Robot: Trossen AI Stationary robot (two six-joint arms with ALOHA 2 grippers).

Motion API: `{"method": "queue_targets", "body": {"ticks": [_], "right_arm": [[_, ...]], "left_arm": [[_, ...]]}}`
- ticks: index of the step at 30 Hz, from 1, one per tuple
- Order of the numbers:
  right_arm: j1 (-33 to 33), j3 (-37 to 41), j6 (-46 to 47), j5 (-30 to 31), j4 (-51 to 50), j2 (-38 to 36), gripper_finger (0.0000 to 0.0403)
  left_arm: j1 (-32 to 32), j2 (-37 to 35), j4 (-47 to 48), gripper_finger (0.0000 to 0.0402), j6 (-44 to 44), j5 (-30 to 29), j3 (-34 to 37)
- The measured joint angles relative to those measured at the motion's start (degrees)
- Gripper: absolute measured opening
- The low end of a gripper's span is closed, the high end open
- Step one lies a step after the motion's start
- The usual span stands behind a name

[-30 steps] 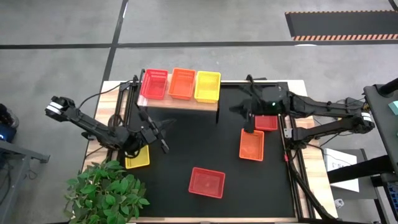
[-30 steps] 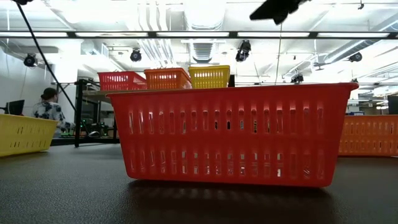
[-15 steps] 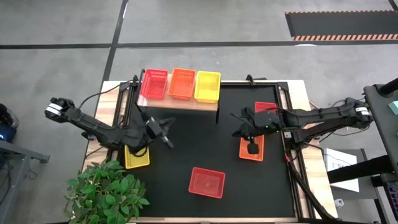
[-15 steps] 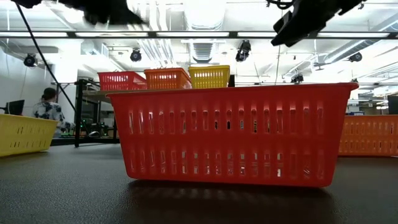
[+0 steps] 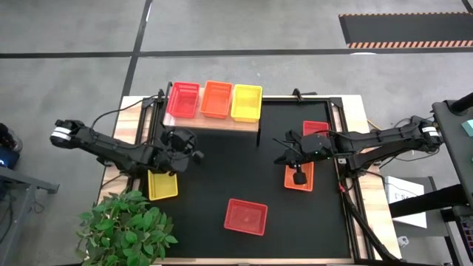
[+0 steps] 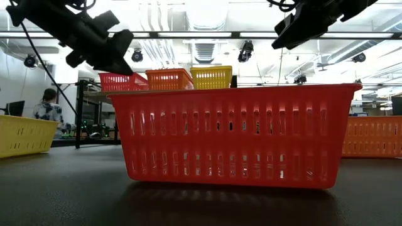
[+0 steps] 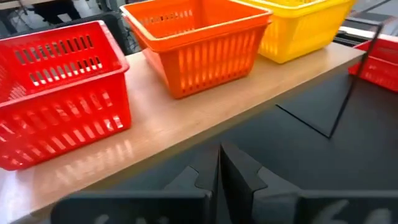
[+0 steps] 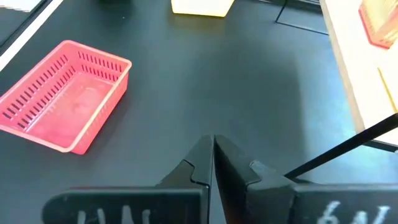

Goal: Stack baskets on shelf by color
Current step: Stack the orange bin on the other orange bin on the shelf

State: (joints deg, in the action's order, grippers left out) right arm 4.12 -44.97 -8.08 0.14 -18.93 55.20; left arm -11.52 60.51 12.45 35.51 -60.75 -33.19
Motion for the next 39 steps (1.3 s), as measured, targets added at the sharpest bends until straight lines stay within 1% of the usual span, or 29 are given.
{"method": "queue_targets", "body": {"ticks": [8, 10, 11, 13, 17, 19, 20, 21, 23, 28, 32, 34, 36, 39], "right_arm": [[0.0, 0.2, 0.1, 0.0, 0.0, 0.0, 0.0009], [0.0, 0.2, 0.9, -0.1, 0.0, 0.0, 0.0009], [0.0, 0.2, 1.5, -0.1, 0.2, 0.1, 0.0009], [0.0, 0.2, 3.4, -0.2, 0.6, 0.1, 0.0009], [0.0, 0.2, 6.3, -0.3, 0.4, 0.1, 0.0013], [0.0, 0.2, 8.3, -0.3, 0.4, 0.2, 0.0023], [0.2, 0.2, 9.1, -0.4, 0.0, 0.2, 0.0031], [0.4, 0.2, 10.2, -0.4, -0.7, 0.2, 0.004], [1.2, 0.2, 12.1, -0.6, -3.1, 0.2, 0.0061], [4.4, 0.2, 18.7, -0.6, -7.3, 0.2, 0.0115], [7.2, 0.2, 22.4, -0.7, -12.2, 0.2, 0.0146], [8.4, 0.2, 25.7, -0.6, -13.7, 0.5, 0.0154], [9.4, 0.2, 28.4, -0.6, -13.1, 1.6, 0.0158], [11.1, -0.5, 30.4, -0.6, -14.3, 5.0, 0.0159]], "left_arm": [[0.8, 0.1, 0.0, 0.0, -0.4, 0.4, -0.6], [0.7, 0.1, -1.8, 0.0, -3.0, 1.4, -0.7], [0.7, 0.1, -3.7, 0.0, -5.9, 3.0, -0.7], [0.6, 0.0, -9.8, 0.0, -14.2, 8.9, -0.7], [0.6, 0.2, -24.1, 0.0, -31.9, 24.9, -0.7], [0.6, 0.2, -30.7, 0.0, -37.6, 32.6, -0.7], [0.6, 0.2, -33.2, 0.0, -39.6, 35.5, -0.7], [0.6, 0.0, -35.2, 0.0, -41.3, 38.0, -0.6], [0.5, -0.2, -37.5, 0.0, -43.6, 40.9, -0.7], [0.6, -0.2, -37.9, 0.0, -45.4, 41.3, -0.7], [0.6, -0.2, -38.0, 0.0, -45.7, 40.7, -0.6], [0.6, -0.2, -38.0, 0.0, -47.1, 40.7, -0.6], [0.6, -0.2, -38.0, 0.0, -48.7, 40.6, -0.6], [0.6, -0.2, -39.3, 0.0, -50.8, 40.5, -0.6]]}}
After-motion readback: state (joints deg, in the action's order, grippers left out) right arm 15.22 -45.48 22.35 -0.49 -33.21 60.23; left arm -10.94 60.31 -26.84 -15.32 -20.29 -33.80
